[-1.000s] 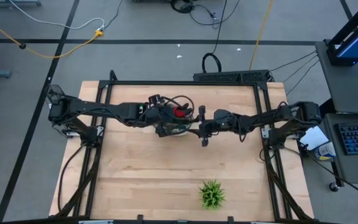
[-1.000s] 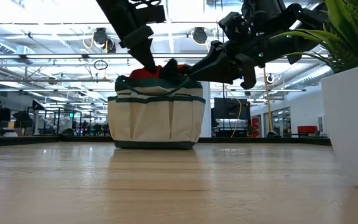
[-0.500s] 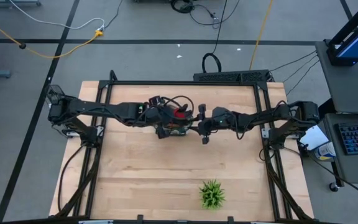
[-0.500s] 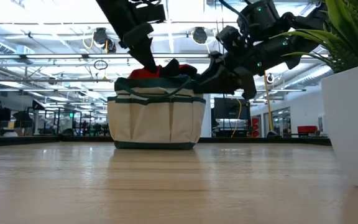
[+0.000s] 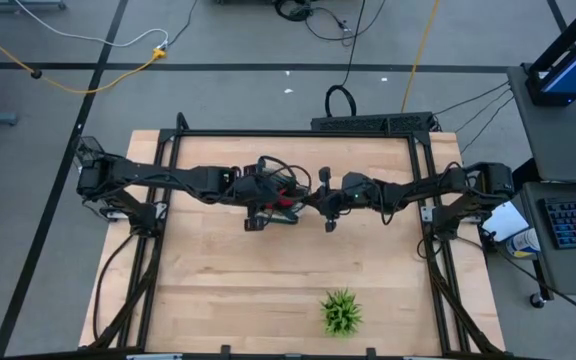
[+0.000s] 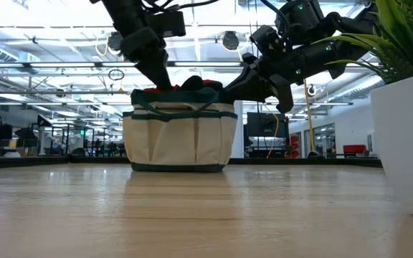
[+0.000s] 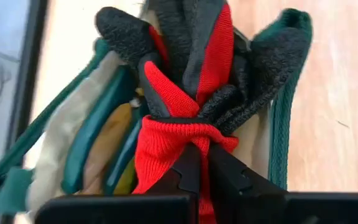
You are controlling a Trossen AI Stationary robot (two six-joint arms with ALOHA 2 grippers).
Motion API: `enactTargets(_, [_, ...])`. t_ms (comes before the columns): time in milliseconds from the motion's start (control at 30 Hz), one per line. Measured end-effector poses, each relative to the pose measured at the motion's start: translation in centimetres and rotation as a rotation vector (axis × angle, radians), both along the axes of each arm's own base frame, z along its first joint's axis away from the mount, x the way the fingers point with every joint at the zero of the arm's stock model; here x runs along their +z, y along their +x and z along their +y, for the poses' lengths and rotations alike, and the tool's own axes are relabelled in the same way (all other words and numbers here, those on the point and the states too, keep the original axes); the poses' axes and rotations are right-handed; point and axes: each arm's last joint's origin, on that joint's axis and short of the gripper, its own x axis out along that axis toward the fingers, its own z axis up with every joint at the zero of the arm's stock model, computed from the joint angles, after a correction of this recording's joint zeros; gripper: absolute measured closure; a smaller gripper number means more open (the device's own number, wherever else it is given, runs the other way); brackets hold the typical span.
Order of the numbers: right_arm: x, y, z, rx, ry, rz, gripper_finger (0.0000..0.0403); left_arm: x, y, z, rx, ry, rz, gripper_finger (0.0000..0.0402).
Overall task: Pick & Place Garden tools in Gardening bag
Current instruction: Put the red gloves into the gardening bag
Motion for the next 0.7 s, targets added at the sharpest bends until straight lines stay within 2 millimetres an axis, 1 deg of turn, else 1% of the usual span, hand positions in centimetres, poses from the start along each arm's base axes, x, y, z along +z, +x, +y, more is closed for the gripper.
enactTargets(100, [0.0,0.0,0.0,0.001,0.000,0.000,0.0399,-0.9,-0.3,0.1,-0.019,-0.042,0.019,0.0394])
enactTargets(233, [0.0,0.0,0.0,0.005,-0.002,0.000,0.0401,-1.4,-0.7,0.6,0.033,-0.076,0.041,0.0389])
enactTargets(333, [0.0,0.0,0.2,0.062,0.016,-0.001,0.0401,-1.5,-0.9,1.1,0.048,-0.084,0.065,0.0383])
enactTargets(433, [0.1,0.0,0.4,0.136,0.038,-0.018,0.0401,-1.6,-1.2,1.7,0.074,-0.094,0.080,0.0388])
enactTargets(567, [0.4,0.1,0.5,0.159,0.028,-0.050,0.0402,-1.6,-1.3,2.6,0.108,-0.102,0.076,0.0394])
enactTargets(700, [0.8,0.2,0.6,0.207,-0.003,-0.103,0.0402,-1.5,-0.8,3.0,0.024,-0.118,0.027,0.0385])
